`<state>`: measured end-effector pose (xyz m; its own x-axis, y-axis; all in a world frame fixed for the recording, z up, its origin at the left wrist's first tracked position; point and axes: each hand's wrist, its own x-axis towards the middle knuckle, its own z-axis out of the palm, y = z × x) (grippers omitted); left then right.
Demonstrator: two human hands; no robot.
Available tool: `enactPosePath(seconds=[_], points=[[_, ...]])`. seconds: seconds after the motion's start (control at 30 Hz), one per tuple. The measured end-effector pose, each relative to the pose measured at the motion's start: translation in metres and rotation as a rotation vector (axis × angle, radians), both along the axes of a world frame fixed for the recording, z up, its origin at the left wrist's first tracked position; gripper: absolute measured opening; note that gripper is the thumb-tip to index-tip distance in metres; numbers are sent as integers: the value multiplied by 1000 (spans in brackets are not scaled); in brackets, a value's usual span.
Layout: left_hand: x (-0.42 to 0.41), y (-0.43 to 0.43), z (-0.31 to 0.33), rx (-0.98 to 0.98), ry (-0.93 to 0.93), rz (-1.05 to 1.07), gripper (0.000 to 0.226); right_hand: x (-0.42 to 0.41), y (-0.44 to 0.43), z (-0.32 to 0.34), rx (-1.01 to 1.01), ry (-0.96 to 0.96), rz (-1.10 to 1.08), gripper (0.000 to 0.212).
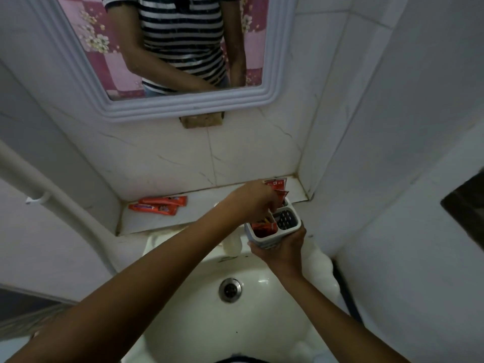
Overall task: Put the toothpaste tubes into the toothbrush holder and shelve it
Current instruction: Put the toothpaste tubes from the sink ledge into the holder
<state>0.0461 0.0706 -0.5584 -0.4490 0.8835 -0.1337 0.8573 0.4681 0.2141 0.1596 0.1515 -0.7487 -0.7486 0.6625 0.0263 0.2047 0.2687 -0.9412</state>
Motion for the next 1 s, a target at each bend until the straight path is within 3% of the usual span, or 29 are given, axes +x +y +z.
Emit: enactPosePath(seconds=[0.13,0.2,0.33,0.43,0.57,0.67,0.73,0.77,0.87,0.9,0.93,0.97,1.0], points=[[-25,-41,1,303,-25,230,21,4,1,1,-2,37,-8,132],[-52,-75,-14,359,10,397,19,4,0,-2,-3,39,-7,131],[-96,-159,-66,37,-8,667,17,5,0,-3,-22,53,13,134],[-116,-196,-107,-36,-122,718,49,5,0,-5,-29,60,22,135],[-122,-214,-141,0,106,662,23,4,1,-6,-4,60,26,134],[-126,-218,-152,-228,221,528,29,4,1,-4,5,65,27,133],[-126,-211,-156,-218,259,482,29,4,1,-3,4,64,26,132],[-121,-207,-152,-112,250,497,33,4,0,-3,2,62,25,132],[-110,-179,-118,18,-183,822,36,4,0,-2,-2,50,19,133],[-108,-181,-120,48,-177,865,38,3,0,-2,-1,49,19,132],[-104,-183,-124,-26,-155,826,38,3,0,-1,4,49,17,133],[-101,-183,-118,-226,-28,717,40,3,-1,0,8,51,17,133],[-101,-185,-115,-263,5,673,46,4,-2,1,7,50,16,133]])
